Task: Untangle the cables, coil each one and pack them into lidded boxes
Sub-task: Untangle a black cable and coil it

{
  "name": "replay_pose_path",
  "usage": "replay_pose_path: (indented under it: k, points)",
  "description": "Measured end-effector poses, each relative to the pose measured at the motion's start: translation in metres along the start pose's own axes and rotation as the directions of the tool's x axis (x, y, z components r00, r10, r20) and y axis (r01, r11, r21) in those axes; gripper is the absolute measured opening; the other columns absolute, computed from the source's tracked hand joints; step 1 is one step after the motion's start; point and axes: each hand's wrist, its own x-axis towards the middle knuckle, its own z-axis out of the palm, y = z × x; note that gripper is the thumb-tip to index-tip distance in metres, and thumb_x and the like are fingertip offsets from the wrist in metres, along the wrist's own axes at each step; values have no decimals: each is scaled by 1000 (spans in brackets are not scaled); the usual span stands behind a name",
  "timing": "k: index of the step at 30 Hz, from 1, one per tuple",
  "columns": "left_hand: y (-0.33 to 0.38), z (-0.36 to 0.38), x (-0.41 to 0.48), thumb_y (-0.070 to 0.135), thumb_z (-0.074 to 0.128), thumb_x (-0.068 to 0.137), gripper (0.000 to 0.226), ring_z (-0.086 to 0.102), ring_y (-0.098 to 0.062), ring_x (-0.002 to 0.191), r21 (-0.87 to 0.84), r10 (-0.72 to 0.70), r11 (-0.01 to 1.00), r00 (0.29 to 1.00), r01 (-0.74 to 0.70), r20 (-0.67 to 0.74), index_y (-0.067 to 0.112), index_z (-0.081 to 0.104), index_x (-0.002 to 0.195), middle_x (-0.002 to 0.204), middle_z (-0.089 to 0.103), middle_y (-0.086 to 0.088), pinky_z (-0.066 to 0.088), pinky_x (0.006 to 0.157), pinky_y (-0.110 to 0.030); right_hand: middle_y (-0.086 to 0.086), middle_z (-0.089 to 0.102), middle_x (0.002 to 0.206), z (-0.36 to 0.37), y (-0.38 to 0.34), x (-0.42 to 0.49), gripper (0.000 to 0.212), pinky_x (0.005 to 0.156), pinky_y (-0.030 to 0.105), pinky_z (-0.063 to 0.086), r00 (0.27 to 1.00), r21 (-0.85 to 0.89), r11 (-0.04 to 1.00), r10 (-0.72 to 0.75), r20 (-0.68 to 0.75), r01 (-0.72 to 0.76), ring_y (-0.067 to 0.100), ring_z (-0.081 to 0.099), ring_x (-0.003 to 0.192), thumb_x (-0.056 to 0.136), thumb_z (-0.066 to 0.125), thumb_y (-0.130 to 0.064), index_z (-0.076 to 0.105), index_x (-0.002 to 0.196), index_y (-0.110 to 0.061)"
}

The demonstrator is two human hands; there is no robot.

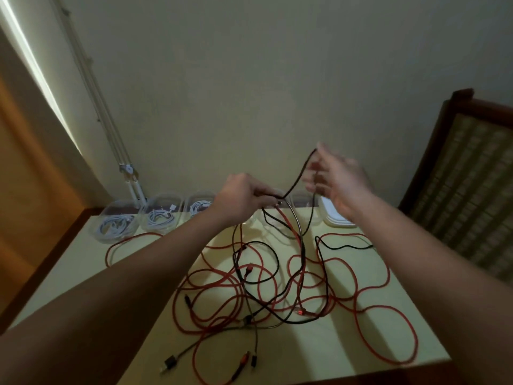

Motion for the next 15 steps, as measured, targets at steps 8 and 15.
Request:
replay_pose_path:
  k: [8,15]
  points:
    - [4,-5,1,28,71,92,17,52,2,53,156,-11,988,1000,10,7,21,79,105,77,75,1,35,52,-11,-14,68,74,10,37,-26,15,68,30,51,904,-532,733,-302,303,424,3,61,68,89,70,-40,75,87,-27]
    - [7,-10,-3,28,63,97,20,59,-8,66,217,57,973,994,-76,93,26,77,111,81,73,3,42,61,-20,-13,66,77,13,52,-17,21,60,22,42,887,-618,642,-392,244,454,1,56,66,89,75,-36,74,78,-18]
